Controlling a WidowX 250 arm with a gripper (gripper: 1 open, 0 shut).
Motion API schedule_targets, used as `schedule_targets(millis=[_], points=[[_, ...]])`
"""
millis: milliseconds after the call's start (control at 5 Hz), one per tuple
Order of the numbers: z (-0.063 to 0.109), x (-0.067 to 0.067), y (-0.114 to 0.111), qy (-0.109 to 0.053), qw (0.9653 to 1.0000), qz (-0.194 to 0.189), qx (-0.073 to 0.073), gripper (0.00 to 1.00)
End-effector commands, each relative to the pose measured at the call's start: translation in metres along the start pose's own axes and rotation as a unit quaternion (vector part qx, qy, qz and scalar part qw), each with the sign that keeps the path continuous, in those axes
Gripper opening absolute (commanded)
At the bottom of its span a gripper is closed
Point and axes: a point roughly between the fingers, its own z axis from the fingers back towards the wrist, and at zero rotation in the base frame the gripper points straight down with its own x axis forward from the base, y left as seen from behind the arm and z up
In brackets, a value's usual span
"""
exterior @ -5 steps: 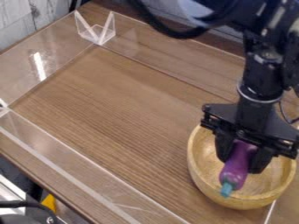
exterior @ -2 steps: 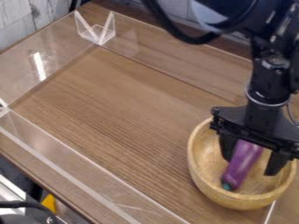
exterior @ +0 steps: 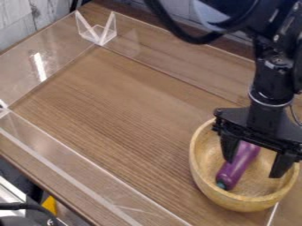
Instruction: Put the purple eggplant in the brown bowl
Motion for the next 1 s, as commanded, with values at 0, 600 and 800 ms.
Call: schedule_targets(millis=[0,600,800], points=[[0.0153,0.0109,-0.0046,-0.025,0.9995,0.007,-0.018,1.0],[0.021,0.0142,-0.0019,-0.028,0.999,0.022,-0.025,1.0],[0.0229,0.0154,-0.0005,-0.029,0.9988,0.028,-0.026,1.0]])
